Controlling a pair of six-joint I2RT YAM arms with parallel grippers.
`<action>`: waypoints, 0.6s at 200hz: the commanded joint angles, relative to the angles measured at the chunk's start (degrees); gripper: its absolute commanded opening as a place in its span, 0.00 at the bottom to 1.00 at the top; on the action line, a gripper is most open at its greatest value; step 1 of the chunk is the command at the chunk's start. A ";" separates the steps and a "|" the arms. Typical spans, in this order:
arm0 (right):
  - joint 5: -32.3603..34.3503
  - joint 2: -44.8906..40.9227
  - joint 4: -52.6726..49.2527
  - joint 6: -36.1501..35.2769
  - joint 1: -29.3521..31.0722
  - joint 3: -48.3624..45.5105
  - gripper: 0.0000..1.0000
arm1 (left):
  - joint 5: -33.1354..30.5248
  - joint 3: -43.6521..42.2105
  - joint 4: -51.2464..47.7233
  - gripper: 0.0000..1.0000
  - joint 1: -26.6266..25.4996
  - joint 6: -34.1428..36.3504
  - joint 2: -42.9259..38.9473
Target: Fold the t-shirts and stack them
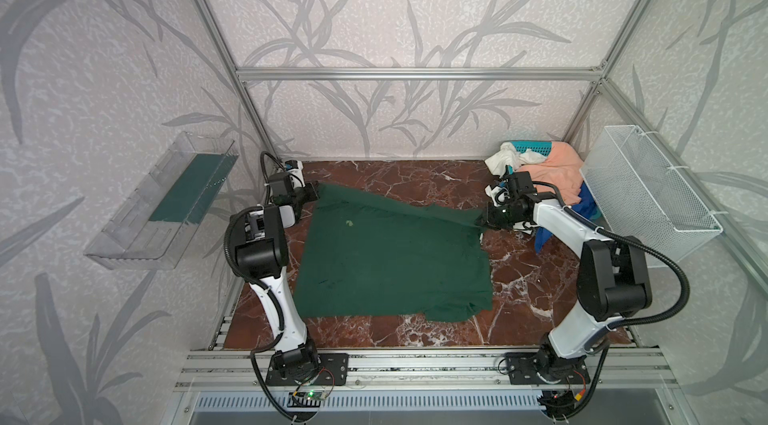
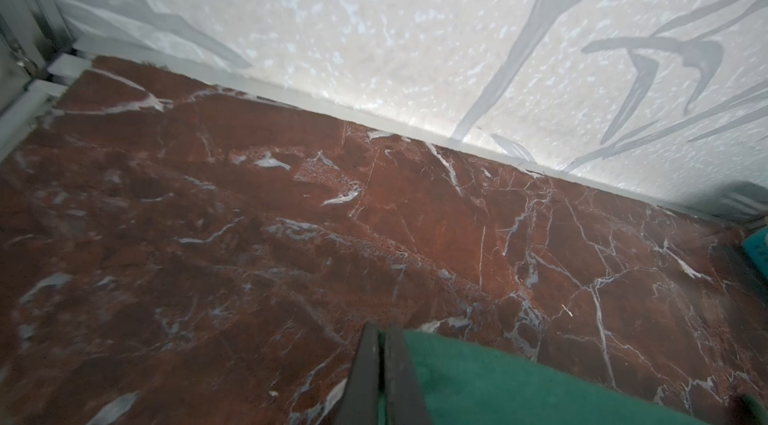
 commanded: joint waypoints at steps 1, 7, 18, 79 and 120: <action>0.14 -2.95 -1.18 0.21 -0.17 -1.29 0.00 | 1.32 -3.71 9.70 0.00 0.47 -2.16 -4.56; 0.16 -3.22 -1.16 0.25 -0.15 -1.64 0.00 | 1.40 -5.46 11.59 0.00 0.42 -2.82 -5.40; 0.06 -3.77 -1.14 0.26 -0.17 -2.11 0.00 | 2.13 -9.07 15.74 0.00 0.42 -3.66 -6.66; -1.33 -4.17 -1.77 -0.60 -0.17 -3.85 0.00 | -2.47 -29.26 36.46 0.55 0.19 -10.30 -16.60; -1.68 -4.02 -1.68 -0.44 -0.17 -5.08 0.02 | -13.81 -31.79 24.65 0.58 -2.57 -11.47 -24.01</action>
